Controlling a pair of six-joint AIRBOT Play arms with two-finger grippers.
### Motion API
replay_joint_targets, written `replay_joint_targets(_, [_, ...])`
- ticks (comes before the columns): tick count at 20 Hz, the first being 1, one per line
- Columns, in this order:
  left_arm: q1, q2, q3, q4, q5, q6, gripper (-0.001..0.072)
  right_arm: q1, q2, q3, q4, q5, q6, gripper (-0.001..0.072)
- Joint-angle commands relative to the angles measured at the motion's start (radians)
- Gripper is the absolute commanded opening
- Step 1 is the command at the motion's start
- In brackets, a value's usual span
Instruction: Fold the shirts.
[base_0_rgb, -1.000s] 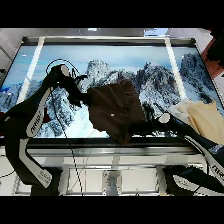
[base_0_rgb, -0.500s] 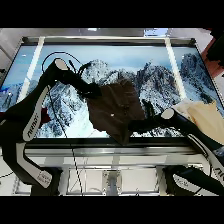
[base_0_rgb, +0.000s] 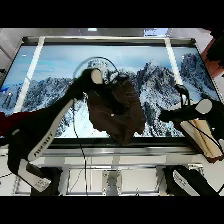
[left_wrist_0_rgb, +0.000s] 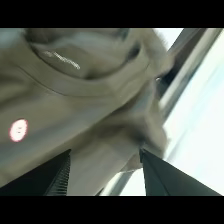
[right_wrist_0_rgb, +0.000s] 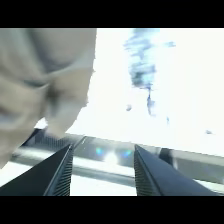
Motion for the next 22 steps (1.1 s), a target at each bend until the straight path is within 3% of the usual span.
replay_joint_targets(1, [-0.225, -0.020, -0.013, 0.259, 0.047, -0.045, 0.0465, -0.078, 0.027, 0.011, -0.012, -0.028, 0.016, 0.0449])
replay_joint_targets(3, [-0.307, -0.054, -0.037, 0.265, 0.146, -0.102, 0.0496, -0.078, 0.027, 0.011, 0.010, -0.049, 0.016, 0.0449])
replay_joint_targets(5, [-0.354, -0.105, -0.038, 0.297, 0.217, -0.174, 0.0605, -0.078, 0.027, 0.011, 0.039, -0.053, 0.001, 0.0449])
replay_joint_targets(6, [-0.364, -0.126, -0.038, 0.324, 0.245, -0.231, 0.0625, -0.078, 0.027, 0.011, 0.053, -0.051, -0.015, 0.0449])
replay_joint_targets(8, [-0.367, -0.165, -0.037, 0.344, 0.262, -0.314, 0.0625, -0.078, 0.027, 0.010, 0.083, -0.051, -0.037, 0.0449])
replay_joint_targets(11, [-0.368, -0.196, -0.037, 0.345, 0.266, -0.344, 0.0624, -0.078, 0.027, 0.010, 0.115, -0.056, -0.044, 0.0449])
replay_joint_targets(13, [-0.367, -0.205, -0.037, 0.407, 0.301, -0.413, 0.0610, -0.078, 0.027, 0.009, 0.158, -0.049, -0.043, 0.0449])
replay_joint_targets(14, [-0.367, -0.206, -0.037, 0.463, 0.317, -0.465, 0.0513, -0.075, 0.027, 0.009, 0.185, -0.043, -0.043, 0.0449])
replay_joint_targets(16, [-0.365, -0.206, -0.037, 0.542, 0.326, -0.498, 0.0126, -0.051, 0.027, -0.003, 0.212, -0.038, -0.043, 0.0449])
replay_joint_targets(17, [-0.361, -0.206, -0.037, 0.556, 0.326, -0.497, 0.0009, -0.034, 0.027, -0.024, 0.222, -0.040, -0.043, 0.0449])
replay_joint_targets(22, [-0.348, -0.204, -0.026, 0.603, 0.249, -0.497, 0.0009, 0.090, 0.027, -0.265, 0.327, -0.089, -0.035, 0.0449])
